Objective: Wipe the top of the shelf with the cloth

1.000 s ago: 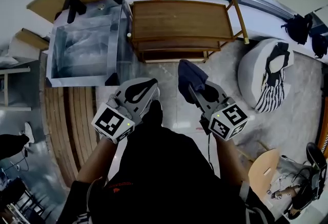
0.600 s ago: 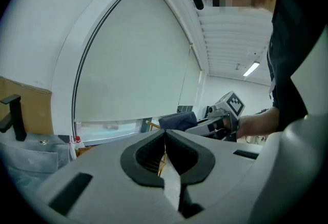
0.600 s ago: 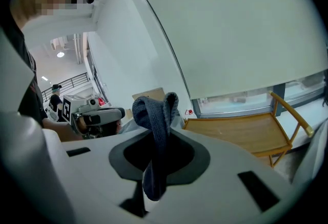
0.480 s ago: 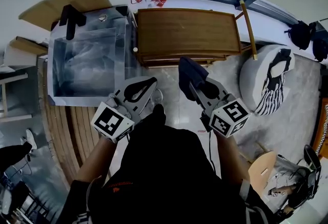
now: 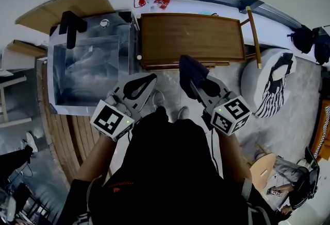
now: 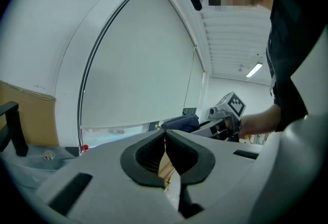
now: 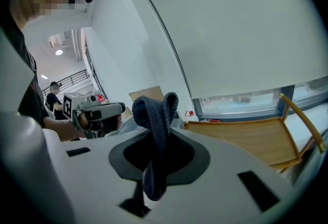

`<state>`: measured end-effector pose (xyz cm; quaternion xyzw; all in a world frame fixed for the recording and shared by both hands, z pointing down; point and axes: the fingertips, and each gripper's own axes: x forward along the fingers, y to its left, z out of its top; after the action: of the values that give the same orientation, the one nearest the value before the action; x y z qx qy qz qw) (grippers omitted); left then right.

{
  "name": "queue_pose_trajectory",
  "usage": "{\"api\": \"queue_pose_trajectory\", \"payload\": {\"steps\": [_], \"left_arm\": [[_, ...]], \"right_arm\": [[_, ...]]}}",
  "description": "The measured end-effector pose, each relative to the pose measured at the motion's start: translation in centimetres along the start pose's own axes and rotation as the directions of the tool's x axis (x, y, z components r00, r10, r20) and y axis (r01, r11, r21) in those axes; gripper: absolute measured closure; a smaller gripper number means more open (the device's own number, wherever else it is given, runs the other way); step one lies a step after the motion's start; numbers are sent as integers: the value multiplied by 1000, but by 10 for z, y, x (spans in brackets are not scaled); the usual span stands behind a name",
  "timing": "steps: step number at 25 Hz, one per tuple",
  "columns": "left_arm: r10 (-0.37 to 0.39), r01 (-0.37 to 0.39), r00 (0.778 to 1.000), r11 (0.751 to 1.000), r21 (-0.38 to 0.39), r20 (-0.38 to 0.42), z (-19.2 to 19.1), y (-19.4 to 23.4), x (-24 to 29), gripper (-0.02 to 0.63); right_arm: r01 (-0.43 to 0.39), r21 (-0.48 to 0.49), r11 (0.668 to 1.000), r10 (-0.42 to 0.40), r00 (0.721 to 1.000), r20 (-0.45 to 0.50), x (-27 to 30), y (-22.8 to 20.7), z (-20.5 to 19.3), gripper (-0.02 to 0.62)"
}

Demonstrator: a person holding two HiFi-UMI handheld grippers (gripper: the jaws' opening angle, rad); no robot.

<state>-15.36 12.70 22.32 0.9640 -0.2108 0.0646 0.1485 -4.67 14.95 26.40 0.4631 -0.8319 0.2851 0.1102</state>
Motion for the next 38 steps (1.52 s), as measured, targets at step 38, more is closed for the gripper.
{"api": "queue_pose_trajectory", "payload": {"steps": [38], "left_arm": [[267,-267,964,964,-6,-12,49,28,168,584]], "right_arm": [[-251,-74,965,247,967,-64,16,-165,91,545]]}}
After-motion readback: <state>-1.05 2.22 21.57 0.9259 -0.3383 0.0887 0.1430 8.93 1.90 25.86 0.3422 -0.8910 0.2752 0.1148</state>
